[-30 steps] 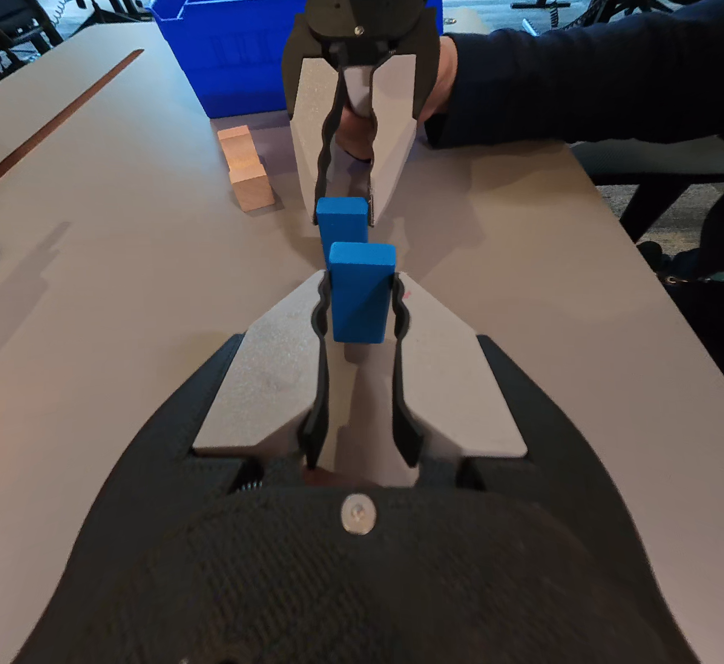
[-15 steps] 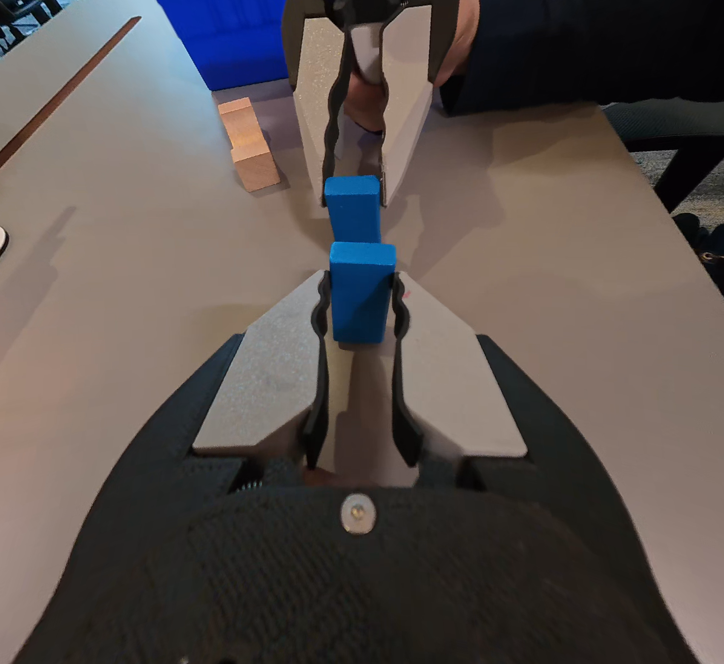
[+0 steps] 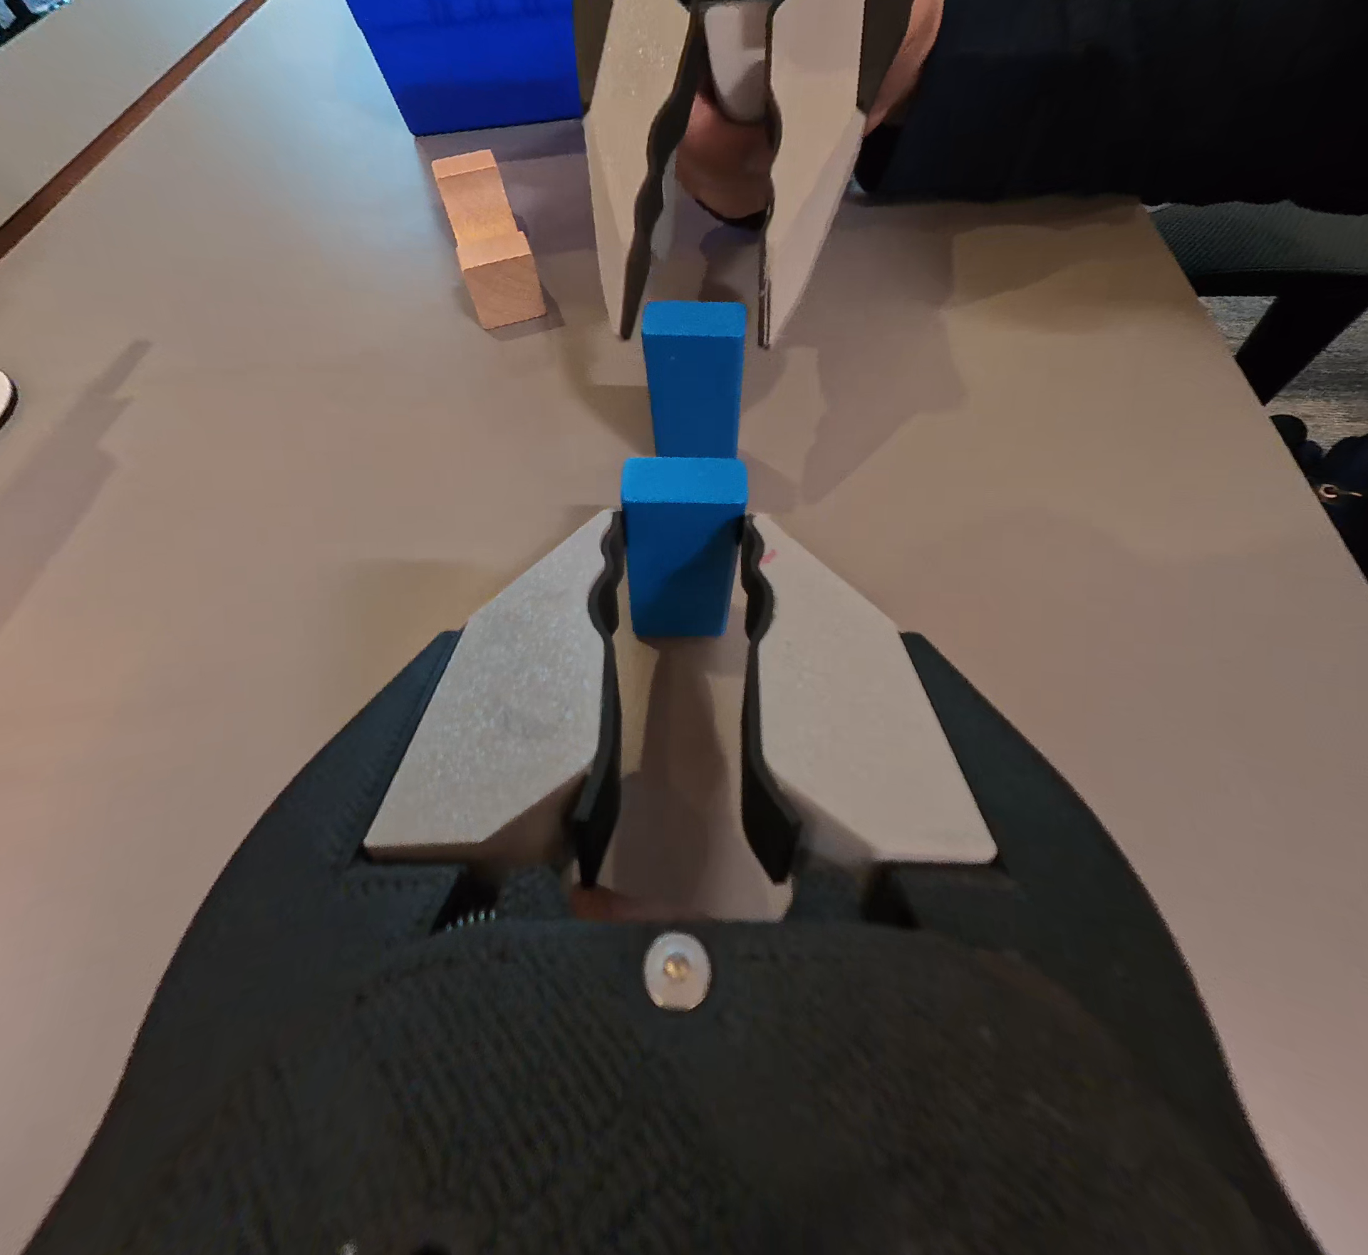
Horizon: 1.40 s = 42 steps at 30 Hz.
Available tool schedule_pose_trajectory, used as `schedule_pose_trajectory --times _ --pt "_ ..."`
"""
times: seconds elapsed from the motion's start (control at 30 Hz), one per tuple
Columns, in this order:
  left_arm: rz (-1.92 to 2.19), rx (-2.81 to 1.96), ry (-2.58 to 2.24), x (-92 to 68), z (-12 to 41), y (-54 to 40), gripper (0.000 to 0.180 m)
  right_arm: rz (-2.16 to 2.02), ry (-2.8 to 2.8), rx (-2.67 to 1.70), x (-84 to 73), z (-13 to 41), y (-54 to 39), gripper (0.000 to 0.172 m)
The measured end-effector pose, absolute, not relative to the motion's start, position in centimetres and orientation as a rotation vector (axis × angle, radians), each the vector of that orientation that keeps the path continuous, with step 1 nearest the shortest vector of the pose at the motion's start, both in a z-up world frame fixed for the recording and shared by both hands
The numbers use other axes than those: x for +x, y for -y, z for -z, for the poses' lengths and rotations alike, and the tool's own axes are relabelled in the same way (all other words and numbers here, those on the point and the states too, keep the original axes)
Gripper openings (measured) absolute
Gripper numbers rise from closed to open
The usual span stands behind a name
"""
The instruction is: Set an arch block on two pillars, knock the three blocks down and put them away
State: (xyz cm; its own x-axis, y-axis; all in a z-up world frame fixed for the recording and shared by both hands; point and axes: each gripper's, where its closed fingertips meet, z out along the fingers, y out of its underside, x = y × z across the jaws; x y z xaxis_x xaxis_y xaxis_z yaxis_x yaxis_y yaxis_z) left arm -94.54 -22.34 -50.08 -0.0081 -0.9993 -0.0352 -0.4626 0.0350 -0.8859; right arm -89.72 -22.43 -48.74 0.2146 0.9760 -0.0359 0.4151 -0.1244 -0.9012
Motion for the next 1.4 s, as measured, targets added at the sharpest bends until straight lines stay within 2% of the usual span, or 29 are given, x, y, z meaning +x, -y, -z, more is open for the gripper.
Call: schedule_pose_trajectory --times 0.2,1.4 --pt "0.926 -1.537 -1.578 -95.1 50.2 22.5 0.029 -0.918 1.23 -1.611 -89.1 46.3 22.3 0.036" --pt "0.964 -1.529 -1.609 -96.1 50.2 22.6 0.029 -0.924 1.222 -1.619 -88.9 46.4 22.1 0.036"
